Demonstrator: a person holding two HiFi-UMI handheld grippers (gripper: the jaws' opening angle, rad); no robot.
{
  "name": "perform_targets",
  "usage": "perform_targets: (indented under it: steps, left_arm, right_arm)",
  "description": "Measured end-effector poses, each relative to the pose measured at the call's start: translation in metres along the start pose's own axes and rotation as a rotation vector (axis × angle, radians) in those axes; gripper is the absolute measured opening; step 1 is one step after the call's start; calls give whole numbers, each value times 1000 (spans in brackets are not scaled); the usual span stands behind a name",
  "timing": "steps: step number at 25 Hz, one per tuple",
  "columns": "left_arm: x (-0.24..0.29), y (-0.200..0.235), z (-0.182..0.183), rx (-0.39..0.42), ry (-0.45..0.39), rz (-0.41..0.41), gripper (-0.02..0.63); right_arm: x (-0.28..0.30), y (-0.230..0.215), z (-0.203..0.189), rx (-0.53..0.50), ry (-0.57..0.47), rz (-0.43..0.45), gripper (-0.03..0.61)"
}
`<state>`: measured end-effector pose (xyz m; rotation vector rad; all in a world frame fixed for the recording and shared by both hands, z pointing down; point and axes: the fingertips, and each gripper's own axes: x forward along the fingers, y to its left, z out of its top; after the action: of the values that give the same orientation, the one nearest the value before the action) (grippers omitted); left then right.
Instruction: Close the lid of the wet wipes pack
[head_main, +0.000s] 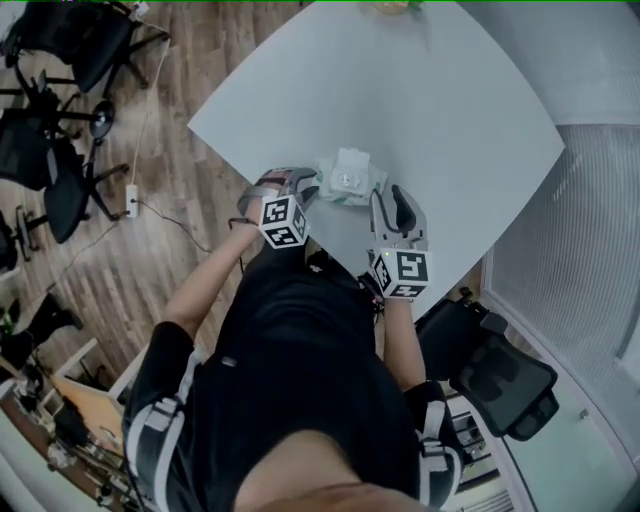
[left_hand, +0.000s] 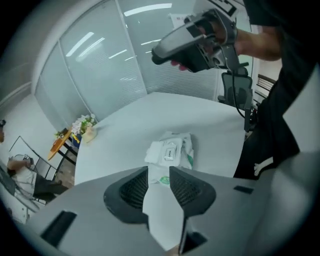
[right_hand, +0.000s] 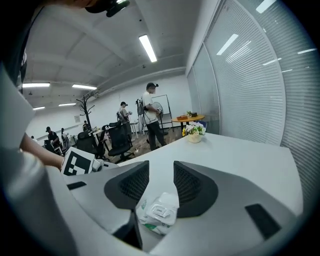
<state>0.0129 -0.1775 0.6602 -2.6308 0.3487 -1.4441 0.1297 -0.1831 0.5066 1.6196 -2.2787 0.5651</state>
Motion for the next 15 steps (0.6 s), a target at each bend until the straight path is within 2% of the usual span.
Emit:
perform_targets:
  steps: [4,7,9,11,15]
  left_arm:
    - [47,4,-11,53,30,-129,126]
    - [77,2,-13,98,52,-207,126]
    - [92,1,-19,163,84,-243,126]
    - [104,-1,-27,214,121,-271,126]
    - [113,-3,-27,159,138,-330,127]
  right_arm:
    - [43,-17,-15,-31,79,-3,167]
    - [67,-30,-32,-67,161,34,175]
    - [85,-29,-40,-98,207,96,173]
    - [100,-23,-49,-135,267,195,170]
    - [123,-20,-77,-225,428,364,170]
